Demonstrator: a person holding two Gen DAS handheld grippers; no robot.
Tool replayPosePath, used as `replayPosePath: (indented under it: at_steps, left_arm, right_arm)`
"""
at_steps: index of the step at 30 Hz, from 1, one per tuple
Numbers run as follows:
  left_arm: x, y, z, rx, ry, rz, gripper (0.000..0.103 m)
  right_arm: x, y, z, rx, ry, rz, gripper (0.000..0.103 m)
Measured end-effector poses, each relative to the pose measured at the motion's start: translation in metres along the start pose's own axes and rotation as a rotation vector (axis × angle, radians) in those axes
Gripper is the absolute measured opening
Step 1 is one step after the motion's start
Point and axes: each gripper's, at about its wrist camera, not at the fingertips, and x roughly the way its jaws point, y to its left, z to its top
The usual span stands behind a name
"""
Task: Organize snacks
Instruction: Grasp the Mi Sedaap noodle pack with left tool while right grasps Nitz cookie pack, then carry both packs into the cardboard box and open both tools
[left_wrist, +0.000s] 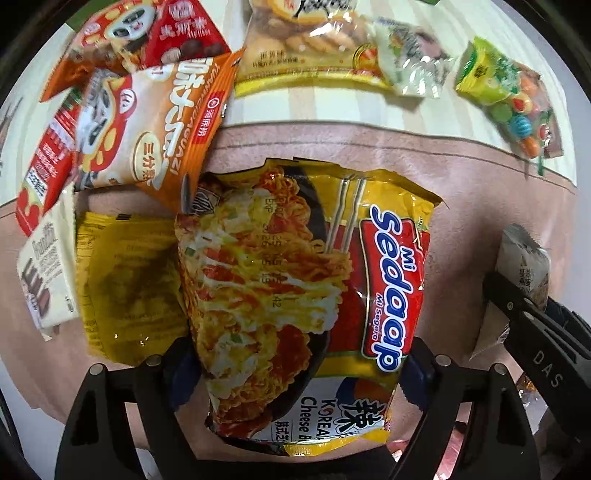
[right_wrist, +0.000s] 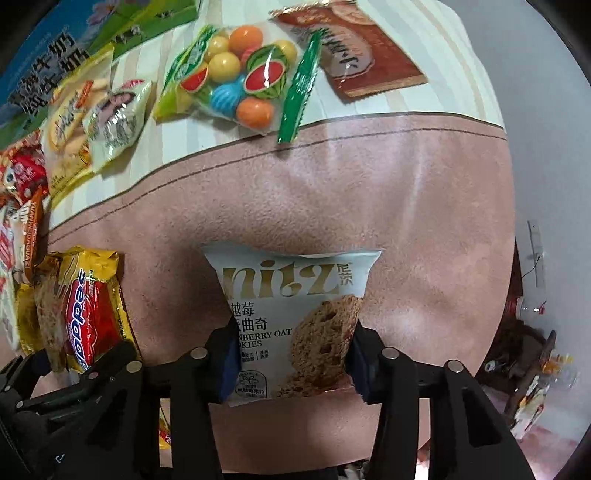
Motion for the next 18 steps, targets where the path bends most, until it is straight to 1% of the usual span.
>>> replayPosePath:
  at_steps: [2,3,6,8,10,12,14,15,18]
  left_arm:
    - [-0.011,-0.003,-0.004,0.006,-0.01,-0.018,0.086]
    - [-0.024,-0.004,-0.005,0.008,-0.032,-0.025,0.086]
    - [-0.054,-0.001,-0.009,0.019,-0.092,-0.016,0.086]
    - [-0.082,0.0,-0.006,0.008,-0.143,-0.023,0.085]
    - [-0.101,0.004,-0.001,-0.001,-0.175,-0.042,0.085]
    - [-0.126,0.006,0.008,-0.011,-0.211,-0.06,0.085]
    - [-0.154,0.011,0.022,-0.025,-0.246,-0.097,0.085]
    - [-0.168,0.015,0.032,-0.039,-0.266,-0.117,0.085]
    - [-0.204,0.025,0.066,-0.062,-0.316,-0.152,0.085]
  right_arm:
    - [-0.008,-0.007,0.002,0.024,-0.005,0.039,0.049]
    - [-0.012,-0.009,0.003,0.032,-0.008,0.057,0.049]
    - [-0.03,-0.019,0.009,0.041,-0.03,0.118,0.048]
    - [-0.047,-0.024,0.015,0.034,-0.054,0.161,0.048]
    - [-0.065,-0.026,0.023,0.023,-0.08,0.192,0.048]
    - [-0.085,-0.026,0.034,0.012,-0.11,0.231,0.048]
    - [-0.109,-0.021,0.044,0.001,-0.143,0.272,0.048]
    - [-0.121,-0.018,0.046,-0.005,-0.158,0.292,0.048]
    - [-0.161,-0.003,0.071,-0.029,-0.205,0.361,0.048]
